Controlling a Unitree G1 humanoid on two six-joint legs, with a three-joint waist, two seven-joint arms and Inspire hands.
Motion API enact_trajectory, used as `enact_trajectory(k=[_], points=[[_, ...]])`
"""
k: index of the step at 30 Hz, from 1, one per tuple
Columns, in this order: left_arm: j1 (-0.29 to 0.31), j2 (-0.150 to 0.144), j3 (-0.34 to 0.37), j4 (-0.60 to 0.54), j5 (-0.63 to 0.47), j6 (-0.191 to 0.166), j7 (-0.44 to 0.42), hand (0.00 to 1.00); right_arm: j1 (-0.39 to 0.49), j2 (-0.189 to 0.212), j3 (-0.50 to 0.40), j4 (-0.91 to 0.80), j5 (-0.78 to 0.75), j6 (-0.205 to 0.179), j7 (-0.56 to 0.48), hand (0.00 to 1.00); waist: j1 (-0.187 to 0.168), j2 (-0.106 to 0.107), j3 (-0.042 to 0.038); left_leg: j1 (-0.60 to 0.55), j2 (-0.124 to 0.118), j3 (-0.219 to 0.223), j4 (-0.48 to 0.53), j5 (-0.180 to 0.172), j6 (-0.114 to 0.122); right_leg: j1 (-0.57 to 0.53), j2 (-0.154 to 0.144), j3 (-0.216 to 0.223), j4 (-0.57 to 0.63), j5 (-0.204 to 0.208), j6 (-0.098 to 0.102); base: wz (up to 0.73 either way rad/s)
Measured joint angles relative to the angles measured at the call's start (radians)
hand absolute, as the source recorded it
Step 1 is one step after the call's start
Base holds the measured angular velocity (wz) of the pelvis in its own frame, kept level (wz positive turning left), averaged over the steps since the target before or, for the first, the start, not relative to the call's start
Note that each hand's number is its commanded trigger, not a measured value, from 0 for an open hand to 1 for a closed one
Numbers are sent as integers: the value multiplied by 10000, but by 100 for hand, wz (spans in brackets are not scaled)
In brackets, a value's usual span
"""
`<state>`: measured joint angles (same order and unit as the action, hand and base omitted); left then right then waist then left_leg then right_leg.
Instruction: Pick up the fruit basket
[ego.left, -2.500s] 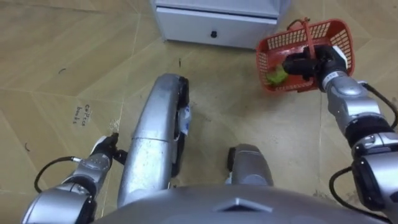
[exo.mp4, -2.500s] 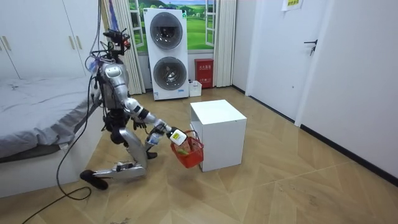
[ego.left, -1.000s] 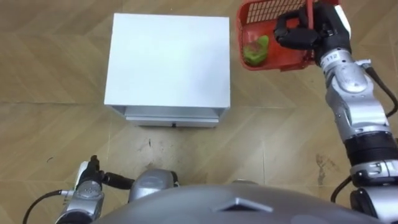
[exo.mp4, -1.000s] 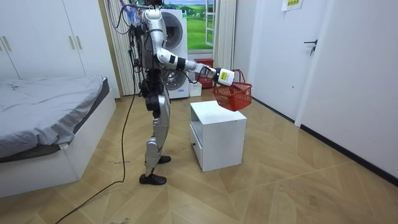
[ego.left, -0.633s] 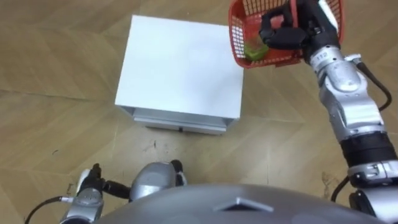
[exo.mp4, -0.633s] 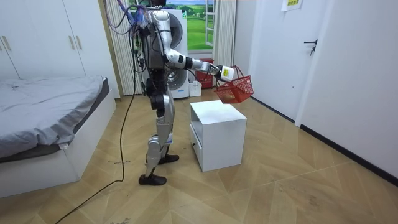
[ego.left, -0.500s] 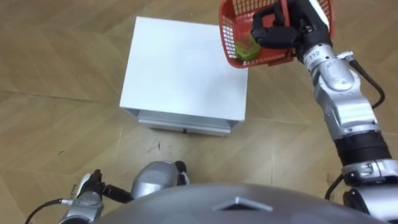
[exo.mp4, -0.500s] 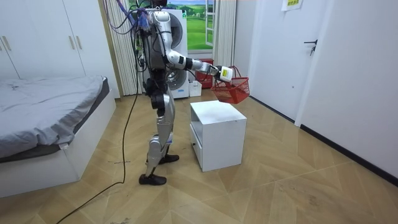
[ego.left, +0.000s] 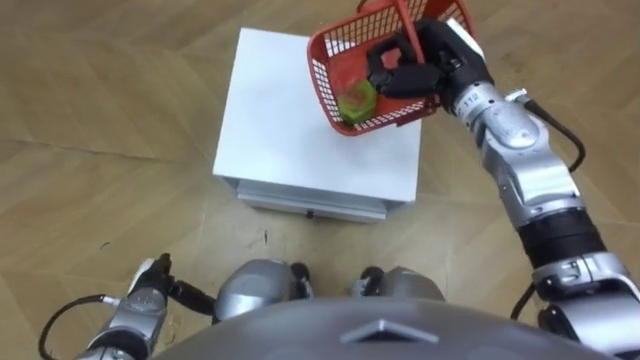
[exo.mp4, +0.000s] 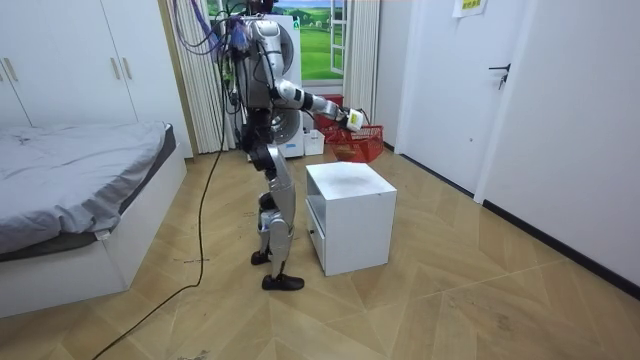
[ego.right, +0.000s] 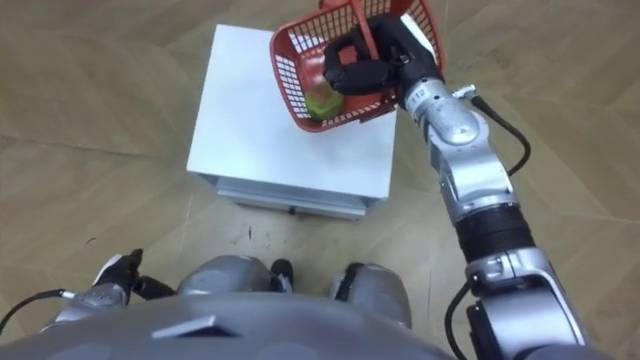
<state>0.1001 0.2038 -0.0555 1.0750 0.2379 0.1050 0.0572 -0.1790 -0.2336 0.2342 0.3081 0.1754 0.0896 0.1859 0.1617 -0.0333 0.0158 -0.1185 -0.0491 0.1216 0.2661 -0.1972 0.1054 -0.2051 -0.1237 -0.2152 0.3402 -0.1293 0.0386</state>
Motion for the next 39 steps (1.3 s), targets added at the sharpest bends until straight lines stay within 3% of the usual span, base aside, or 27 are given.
enact_trajectory(k=[4,12,13,14,20,23,32,39], points=[[118,10,-57,129,7,38,187,0,-14,25,479,48,212,3,461,100,200,-14,11,207,179,-52,-141,-46,-120,408,233,-128,-532,148,-78,1],[183,2,-269,434,397,335,172,0,-42,532,891,1174,202,27,456,100,348,-198,17,231,167,-370,-283,-52,-143,691,275,-481,-956,172,-39,11],[174,4,-269,429,398,367,170,0,-42,555,945,1174,202,60,457,67,349,-197,18,213,165,-394,-283,-52,-143,696,263,-562,-981,176,-33,10],[149,9,-271,405,398,403,167,0,-42,651,992,1174,220,92,462,0,346,-197,18,173,164,-427,-286,-52,-143,692,255,-628,-1018,177,-32,6],[140,-7,-452,311,394,469,161,0,-46,828,1068,1300,552,121,457,0,338,-118,70,57,166,-511,-305,-52,-144,627,266,-663,-1040,176,-32,3],[183,-19,-485,126,407,556,161,0,-48,864,1069,1559,563,121,435,0,286,-86,87,-1,166,-598,-303,-53,-145,627,254,-890,-1075,176,-32,8],[339,-291,-484,38,402,702,165,0,-39,946,1049,2374,561,115,286,0,288,36,39,-67,160,-674,-332,-53,-145,634,290,-898,-1242,181,-32,1],[542,-313,-480,41,404,736,135,0,12,918,1049,2739,560,104,80,0,195,53,29,27,172,-679,-349,-52,-146,788,323,-906,-1375,184,-26,0]])
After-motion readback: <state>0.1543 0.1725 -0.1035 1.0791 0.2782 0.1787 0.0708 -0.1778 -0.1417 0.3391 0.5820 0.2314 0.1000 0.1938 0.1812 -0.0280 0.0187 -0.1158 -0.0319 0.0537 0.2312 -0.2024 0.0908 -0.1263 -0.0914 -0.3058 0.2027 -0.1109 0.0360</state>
